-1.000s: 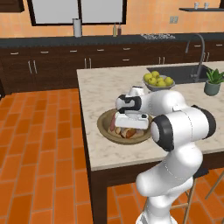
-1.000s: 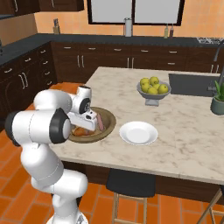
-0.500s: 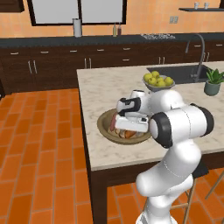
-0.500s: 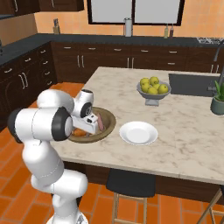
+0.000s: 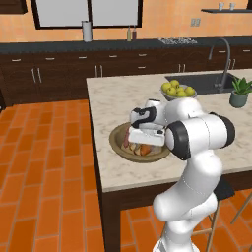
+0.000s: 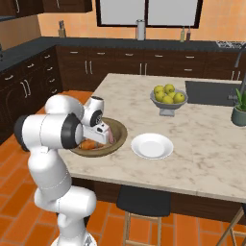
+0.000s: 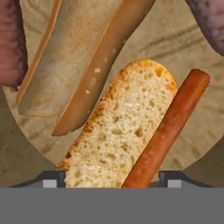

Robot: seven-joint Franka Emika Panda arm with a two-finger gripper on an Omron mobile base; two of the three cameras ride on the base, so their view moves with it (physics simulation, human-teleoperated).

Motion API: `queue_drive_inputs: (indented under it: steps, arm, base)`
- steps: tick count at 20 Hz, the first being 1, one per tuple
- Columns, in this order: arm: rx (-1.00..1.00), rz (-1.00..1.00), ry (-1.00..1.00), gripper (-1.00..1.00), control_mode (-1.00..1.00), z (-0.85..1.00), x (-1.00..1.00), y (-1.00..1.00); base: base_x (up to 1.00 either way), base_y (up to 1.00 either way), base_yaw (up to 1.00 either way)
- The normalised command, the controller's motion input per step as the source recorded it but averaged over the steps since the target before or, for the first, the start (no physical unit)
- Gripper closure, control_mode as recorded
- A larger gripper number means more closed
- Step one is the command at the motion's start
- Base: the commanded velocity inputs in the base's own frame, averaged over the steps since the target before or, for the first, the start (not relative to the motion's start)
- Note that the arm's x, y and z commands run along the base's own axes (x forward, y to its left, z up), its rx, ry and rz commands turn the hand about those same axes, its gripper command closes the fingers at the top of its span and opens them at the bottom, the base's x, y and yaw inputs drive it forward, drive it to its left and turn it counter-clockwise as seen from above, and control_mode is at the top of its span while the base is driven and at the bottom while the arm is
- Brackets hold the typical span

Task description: Place one bun and one sausage from the bowl on each plate.

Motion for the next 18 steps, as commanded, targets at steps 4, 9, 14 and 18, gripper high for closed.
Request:
queue_drive_inputs:
  steps: [4,9,14,18]
  arm:
    - [0.0,0.0,0.0,1.0,-1.0,0.0,0.0,0.0]
    - [0.0,0.01,-0.04,1.0,-1.0,0.19,-0.1,-0.24]
    - [-0.07,0.13,-0.05,1.0,-1.0,0.95,-0.18,-0.31]
    - [-0.17,0.18,-0.05,1.0,-1.0,0.94,-0.09,-0.45]
  base:
    - [0.0,0.0,0.0]
    - [0.0,0.0,0.0]
    - [0.0,0.0,0.0]
    - [0.0,0.0,0.0]
